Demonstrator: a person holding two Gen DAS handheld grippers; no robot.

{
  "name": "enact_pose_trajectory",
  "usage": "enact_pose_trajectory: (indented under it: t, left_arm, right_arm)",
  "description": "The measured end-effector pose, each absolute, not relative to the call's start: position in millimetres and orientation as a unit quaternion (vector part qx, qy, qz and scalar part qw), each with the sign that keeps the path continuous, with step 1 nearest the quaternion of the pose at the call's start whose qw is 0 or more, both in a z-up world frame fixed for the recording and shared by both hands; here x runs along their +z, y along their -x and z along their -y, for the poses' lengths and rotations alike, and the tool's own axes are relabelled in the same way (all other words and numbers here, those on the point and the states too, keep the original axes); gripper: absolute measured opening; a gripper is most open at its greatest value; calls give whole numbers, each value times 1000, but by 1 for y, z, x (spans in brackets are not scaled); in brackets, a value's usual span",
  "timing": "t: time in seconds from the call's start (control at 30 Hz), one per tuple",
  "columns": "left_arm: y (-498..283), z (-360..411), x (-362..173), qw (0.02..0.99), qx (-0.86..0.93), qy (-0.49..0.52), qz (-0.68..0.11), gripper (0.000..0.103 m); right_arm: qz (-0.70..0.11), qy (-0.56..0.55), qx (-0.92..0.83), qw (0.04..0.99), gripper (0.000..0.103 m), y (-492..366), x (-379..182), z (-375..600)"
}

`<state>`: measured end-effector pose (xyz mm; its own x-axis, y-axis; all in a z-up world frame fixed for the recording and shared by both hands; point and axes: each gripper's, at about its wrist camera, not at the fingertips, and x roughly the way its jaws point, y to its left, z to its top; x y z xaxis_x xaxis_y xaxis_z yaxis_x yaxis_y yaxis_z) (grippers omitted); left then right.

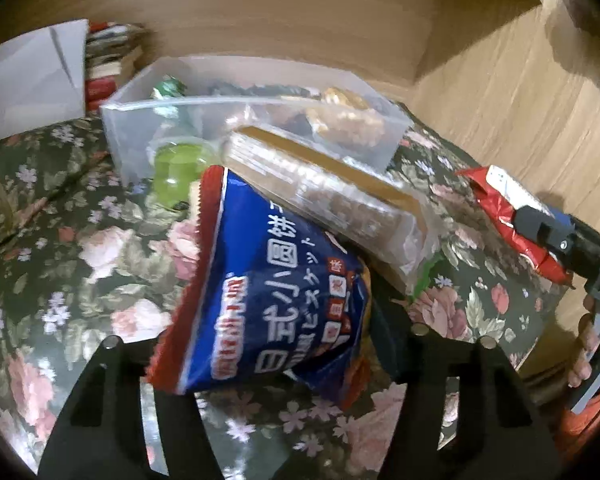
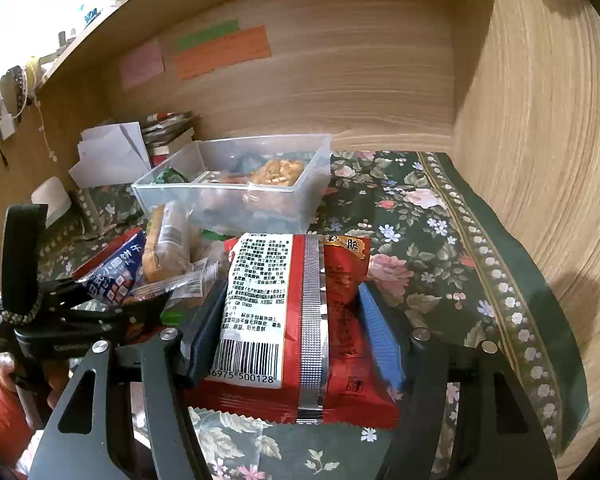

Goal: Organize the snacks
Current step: 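Grasp the blue biscuit bag with the left tool while the right tool grasps the red snack bag, then carry the blue bag and red bag above the clear box with both tools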

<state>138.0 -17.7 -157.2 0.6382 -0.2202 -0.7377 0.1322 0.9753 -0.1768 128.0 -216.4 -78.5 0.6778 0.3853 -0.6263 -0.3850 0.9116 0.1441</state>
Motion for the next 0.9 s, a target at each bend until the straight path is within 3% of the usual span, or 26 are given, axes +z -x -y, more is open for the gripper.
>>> enact_pose_trajectory:
  t: [0.17, 0.5, 0.9]
  left_arm:
    - [-129, 5, -142, 914, -85, 48, -394, 53]
    - [-118, -18, -99, 935, -56, 35, -347, 53]
    - [-159, -25, -52, 953, -55, 34, -296, 53]
  right_arm:
    - [-337, -6, 216, 916, 62, -129, -77, 214]
    - [-313, -9, 225, 923, 62, -137, -61, 203]
    - [-268, 3, 236, 934, 62, -163, -28, 180]
